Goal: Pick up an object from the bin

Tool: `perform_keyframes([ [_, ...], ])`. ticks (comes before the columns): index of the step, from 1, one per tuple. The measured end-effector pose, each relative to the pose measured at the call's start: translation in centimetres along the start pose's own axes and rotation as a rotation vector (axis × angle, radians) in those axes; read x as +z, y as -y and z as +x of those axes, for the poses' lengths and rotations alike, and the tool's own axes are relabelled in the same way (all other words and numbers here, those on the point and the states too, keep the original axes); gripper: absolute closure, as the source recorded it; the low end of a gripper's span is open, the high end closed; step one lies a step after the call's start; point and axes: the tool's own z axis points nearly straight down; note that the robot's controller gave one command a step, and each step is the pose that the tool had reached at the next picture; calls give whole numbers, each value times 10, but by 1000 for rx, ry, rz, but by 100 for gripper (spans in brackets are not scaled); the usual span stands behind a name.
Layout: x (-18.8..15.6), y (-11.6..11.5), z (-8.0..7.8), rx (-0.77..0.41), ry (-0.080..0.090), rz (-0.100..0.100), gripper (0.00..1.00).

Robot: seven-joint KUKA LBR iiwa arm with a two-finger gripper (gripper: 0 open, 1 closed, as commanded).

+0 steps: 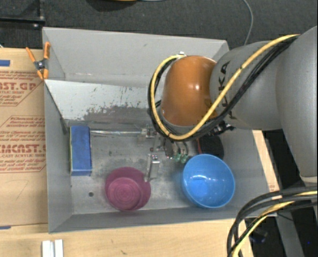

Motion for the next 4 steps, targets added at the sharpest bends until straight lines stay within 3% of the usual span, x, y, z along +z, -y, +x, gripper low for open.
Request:
perform_keyframes([
  [1, 60, -48, 12, -107, -2, 0, 0],
  [2, 74, -32, 36, -54, 4, -2, 100],
  [3, 74, -32, 36, -54, 4, -2, 100],
  [4, -6, -26, 29, -51, 0, -1, 100],
])
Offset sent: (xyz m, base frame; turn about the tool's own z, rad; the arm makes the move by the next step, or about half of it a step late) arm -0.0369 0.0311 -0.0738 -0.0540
